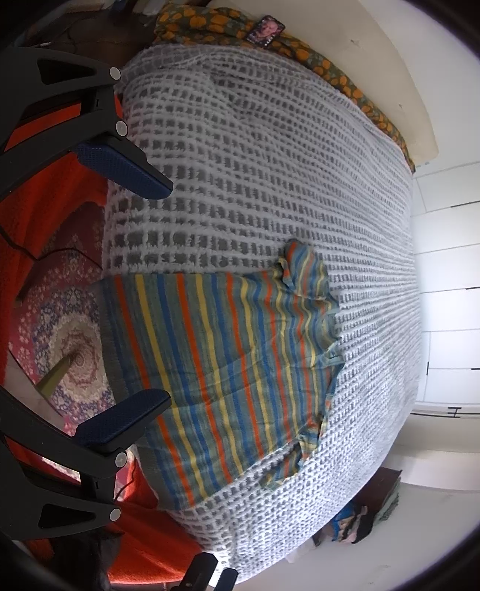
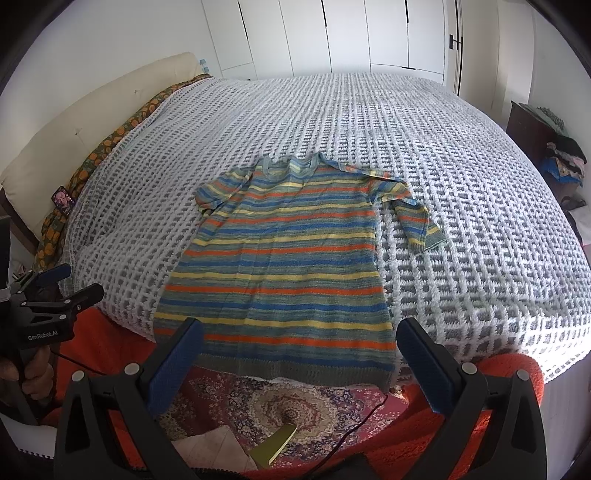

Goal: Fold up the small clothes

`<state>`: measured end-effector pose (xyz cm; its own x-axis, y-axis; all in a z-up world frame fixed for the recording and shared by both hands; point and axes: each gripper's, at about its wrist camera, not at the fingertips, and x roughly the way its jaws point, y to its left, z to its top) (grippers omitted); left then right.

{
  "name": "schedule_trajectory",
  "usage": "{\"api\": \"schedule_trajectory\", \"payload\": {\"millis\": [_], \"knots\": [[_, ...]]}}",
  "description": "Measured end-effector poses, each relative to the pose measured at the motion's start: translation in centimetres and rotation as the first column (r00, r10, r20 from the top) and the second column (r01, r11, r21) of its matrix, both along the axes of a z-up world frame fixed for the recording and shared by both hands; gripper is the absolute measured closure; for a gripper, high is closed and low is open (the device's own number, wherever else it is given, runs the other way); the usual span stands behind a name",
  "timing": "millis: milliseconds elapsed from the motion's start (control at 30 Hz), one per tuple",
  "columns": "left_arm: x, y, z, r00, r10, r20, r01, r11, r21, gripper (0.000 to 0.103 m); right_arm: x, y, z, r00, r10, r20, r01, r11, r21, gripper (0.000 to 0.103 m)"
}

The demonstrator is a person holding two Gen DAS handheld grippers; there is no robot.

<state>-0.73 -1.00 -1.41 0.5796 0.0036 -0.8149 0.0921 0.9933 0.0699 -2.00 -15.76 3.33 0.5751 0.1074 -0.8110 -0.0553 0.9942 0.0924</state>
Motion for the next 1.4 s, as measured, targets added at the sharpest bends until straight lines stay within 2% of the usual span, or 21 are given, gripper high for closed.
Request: {"api": "schedule_trajectory", "payload": {"millis": [1400], "knots": [[-0.1, -1.6, 0.2, 0.999, -0.036, -0.004, 0.036, 0.999, 0.023, 0.001, -0.3, 0.6, -0.7, 1.000, 0.027, -0.008, -0.026, 0.999, 0.032, 0.000]]}}
